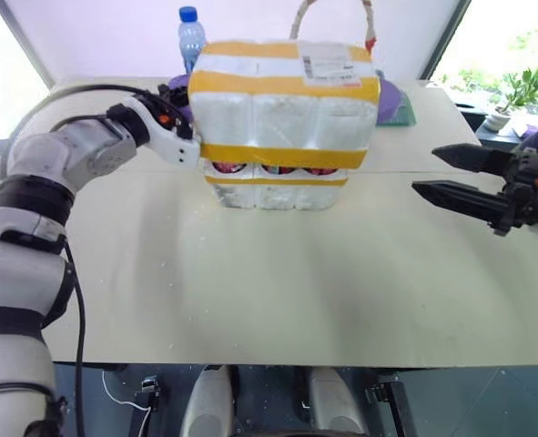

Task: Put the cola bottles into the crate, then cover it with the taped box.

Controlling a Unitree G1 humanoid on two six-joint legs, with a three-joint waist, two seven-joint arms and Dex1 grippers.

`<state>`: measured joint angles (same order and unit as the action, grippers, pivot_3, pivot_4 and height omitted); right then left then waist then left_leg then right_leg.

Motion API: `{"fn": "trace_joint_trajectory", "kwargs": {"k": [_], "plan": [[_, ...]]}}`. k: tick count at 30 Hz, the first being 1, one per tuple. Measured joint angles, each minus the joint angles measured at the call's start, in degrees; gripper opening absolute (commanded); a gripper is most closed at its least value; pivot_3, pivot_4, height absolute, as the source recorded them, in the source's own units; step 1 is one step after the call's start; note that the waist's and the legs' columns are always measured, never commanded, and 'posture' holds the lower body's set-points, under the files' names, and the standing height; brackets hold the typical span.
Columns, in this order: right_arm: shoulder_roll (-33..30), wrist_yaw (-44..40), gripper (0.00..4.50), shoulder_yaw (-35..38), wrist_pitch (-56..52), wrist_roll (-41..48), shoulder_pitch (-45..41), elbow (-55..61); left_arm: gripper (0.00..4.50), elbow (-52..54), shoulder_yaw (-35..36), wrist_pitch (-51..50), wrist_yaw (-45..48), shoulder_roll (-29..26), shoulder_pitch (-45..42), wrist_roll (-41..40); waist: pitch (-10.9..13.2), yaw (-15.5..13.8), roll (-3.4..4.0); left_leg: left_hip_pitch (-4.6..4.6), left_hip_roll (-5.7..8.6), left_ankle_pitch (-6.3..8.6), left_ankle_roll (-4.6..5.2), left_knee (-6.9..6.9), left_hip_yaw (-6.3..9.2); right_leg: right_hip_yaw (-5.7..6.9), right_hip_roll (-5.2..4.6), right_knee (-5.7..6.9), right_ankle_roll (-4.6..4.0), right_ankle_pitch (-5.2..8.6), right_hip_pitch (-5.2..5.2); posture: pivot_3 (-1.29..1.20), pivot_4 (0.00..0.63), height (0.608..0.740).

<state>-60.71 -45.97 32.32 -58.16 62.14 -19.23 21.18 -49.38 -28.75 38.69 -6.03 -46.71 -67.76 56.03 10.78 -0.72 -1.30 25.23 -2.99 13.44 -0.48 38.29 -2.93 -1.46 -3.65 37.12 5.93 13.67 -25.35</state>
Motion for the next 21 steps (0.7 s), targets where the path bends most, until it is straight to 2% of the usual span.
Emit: {"fn": "trace_joint_trajectory", "kwargs": {"k": [1, 4, 9, 15, 18, 21], "plan": [[0.0, 0.1, 4.50, 0.0, 0.0, 0.0, 0.5, 0.1, 0.57, 0.0, -0.2, -0.6, 0.0, 0.1, 0.6, 0.1, 0.0, 0.0, 0.00, -0.01, 0.00, 0.00, 0.00, 0.00, 0.00, 0.00, 0.00, 0.00, 0.00, 0.00, 0.00, 0.00, 0.150, 0.740], [0.0, 0.3, 4.50, 0.0, 0.1, -0.1, 1.5, 0.4, 1.79, 0.1, -0.4, -1.3, 0.4, 0.2, 2.4, 0.1, 0.0, 0.1, 0.00, -0.01, 0.00, 0.00, 0.00, 0.00, 0.00, 0.00, 0.00, 0.00, 0.00, 0.00, 0.00, 0.00, 0.150, 0.740], [0.0, 1.0, 4.50, 0.0, 0.4, 0.0, 1.7, 0.7, 4.40, 2.2, -0.4, -0.7, 0.7, -0.2, 5.2, -0.5, 0.0, 0.0, 0.00, -0.01, 0.00, 0.00, 0.00, 0.00, 0.00, 0.00, 0.00, 0.00, 0.00, 0.00, 0.00, 0.00, 0.150, 0.740], [1.0, 1.1, 4.50, 0.0, 1.1, -0.1, 3.2, 0.7, 4.40, 12.2, 4.0, 6.9, 2.5, -8.0, 17.2, -8.3, 0.0, 0.2, 0.01, -0.05, -0.04, 0.00, 0.00, -0.03, -0.01, 0.00, -0.01, 0.04, -0.01, 0.00, 0.00, 0.00, 0.150, 0.740], [1.0, 1.0, 4.50, 0.1, 1.3, -0.2, 3.9, 0.7, 4.40, 15.4, 7.4, 13.0, 7.9, -14.0, 24.7, -18.2, 0.0, 0.3, 0.03, -0.10, -0.06, 0.00, 0.00, -0.03, -0.03, -0.01, -0.04, 0.04, -0.01, 0.00, 0.04, 0.00, 0.150, 0.740], [1.0, 0.8, 4.50, -0.1, 1.6, -0.4, 4.1, 0.5, 4.40, 18.9, 10.1, 11.5, 20.7, -17.1, 32.2, -35.1, 0.0, 0.1, 0.08, -0.23, -0.05, 0.00, -0.01, -0.03, -0.07, -0.01, -0.09, 0.02, -0.04, 0.00, 0.19, 0.00, 0.150, 0.740]]}}
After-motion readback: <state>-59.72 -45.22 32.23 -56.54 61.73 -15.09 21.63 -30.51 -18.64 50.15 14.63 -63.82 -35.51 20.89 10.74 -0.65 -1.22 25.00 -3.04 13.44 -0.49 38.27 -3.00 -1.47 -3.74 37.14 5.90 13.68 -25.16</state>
